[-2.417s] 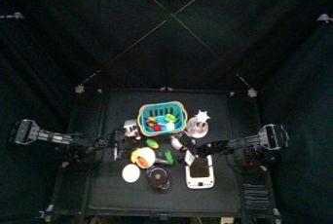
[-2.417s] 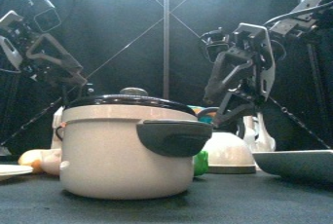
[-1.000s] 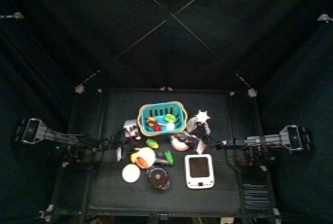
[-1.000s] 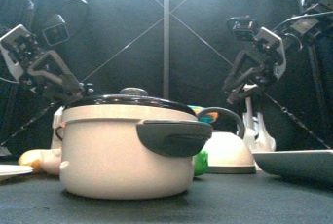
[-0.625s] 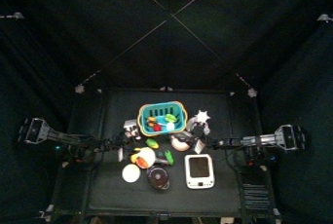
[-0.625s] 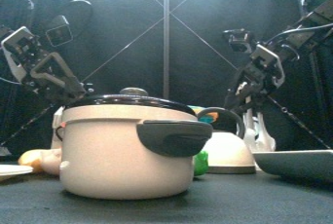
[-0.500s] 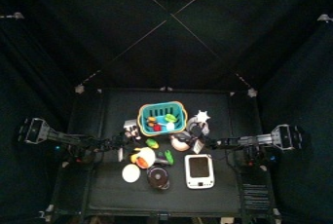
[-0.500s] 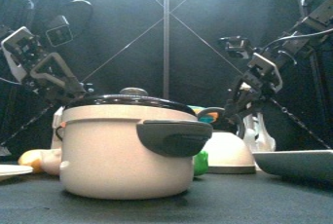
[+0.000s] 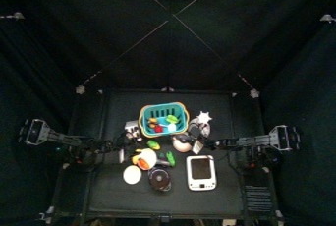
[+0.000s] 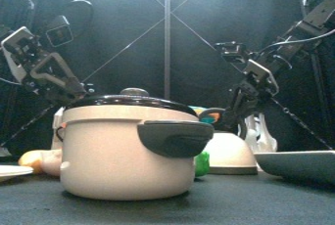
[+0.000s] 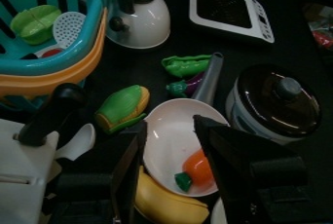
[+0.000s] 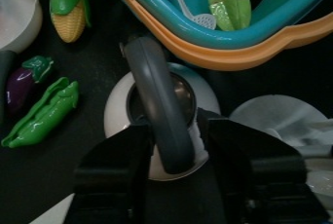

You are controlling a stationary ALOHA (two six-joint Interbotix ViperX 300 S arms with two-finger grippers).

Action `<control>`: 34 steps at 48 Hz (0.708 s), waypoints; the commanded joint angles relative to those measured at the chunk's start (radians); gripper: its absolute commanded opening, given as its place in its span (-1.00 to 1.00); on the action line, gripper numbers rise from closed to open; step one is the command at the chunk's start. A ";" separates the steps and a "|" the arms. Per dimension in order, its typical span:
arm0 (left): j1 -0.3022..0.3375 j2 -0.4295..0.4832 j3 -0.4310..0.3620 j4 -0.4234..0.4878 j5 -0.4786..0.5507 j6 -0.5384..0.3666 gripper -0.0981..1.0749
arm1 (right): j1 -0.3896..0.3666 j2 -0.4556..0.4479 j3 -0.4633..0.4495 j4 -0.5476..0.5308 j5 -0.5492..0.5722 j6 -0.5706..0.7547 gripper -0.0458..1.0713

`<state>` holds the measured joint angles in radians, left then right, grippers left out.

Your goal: Grab kettle and place onto table

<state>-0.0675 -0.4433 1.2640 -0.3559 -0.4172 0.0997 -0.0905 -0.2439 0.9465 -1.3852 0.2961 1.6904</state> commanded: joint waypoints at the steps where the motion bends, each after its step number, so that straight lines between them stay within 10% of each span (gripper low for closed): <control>1: 0.003 0.002 -0.017 0.000 -0.008 0.000 0.57 | 0.000 -0.011 -0.020 -0.003 0.005 0.003 0.07; 34: 0.005 0.002 -0.015 0.000 -0.008 -0.002 0.57 | 0.115 -0.126 -0.023 0.046 -0.003 0.003 -0.18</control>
<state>-0.0644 -0.4433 1.2625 -0.3559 -0.4157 0.0997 0.0092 -0.3252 0.9465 -1.3422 0.2961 1.6920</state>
